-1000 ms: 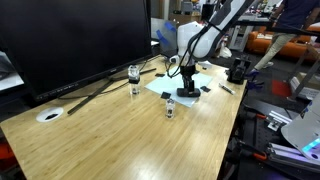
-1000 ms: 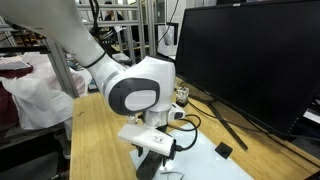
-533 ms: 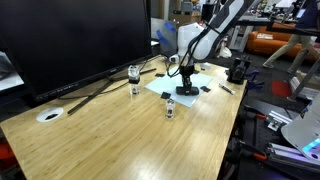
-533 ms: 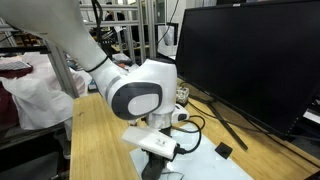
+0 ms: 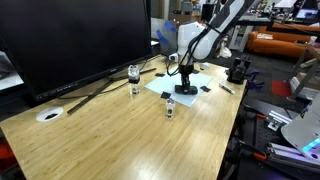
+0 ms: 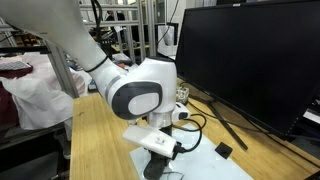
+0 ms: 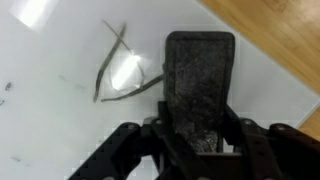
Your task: Use the black eraser to wipe the small whiteboard on the desk
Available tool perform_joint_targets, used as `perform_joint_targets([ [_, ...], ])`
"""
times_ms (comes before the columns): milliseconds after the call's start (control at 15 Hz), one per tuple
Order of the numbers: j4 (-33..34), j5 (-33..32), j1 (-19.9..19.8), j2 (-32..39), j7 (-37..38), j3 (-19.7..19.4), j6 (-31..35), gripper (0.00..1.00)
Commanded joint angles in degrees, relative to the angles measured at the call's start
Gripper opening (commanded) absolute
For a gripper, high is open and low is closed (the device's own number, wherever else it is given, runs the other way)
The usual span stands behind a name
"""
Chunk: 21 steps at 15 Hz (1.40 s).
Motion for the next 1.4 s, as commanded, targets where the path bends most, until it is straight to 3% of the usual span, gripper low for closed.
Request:
perform_joint_targets([
  [0,0.33,-0.3,-1.16,0.96,2.09,0.74,0.97,0.26],
  [400,2.5,3.31,-3.19,4.07,5.83,0.27,2.37,0.26],
  [1333,5.34,2.99,-8.7,5.63,8.83,-4.49,1.94,0.26],
])
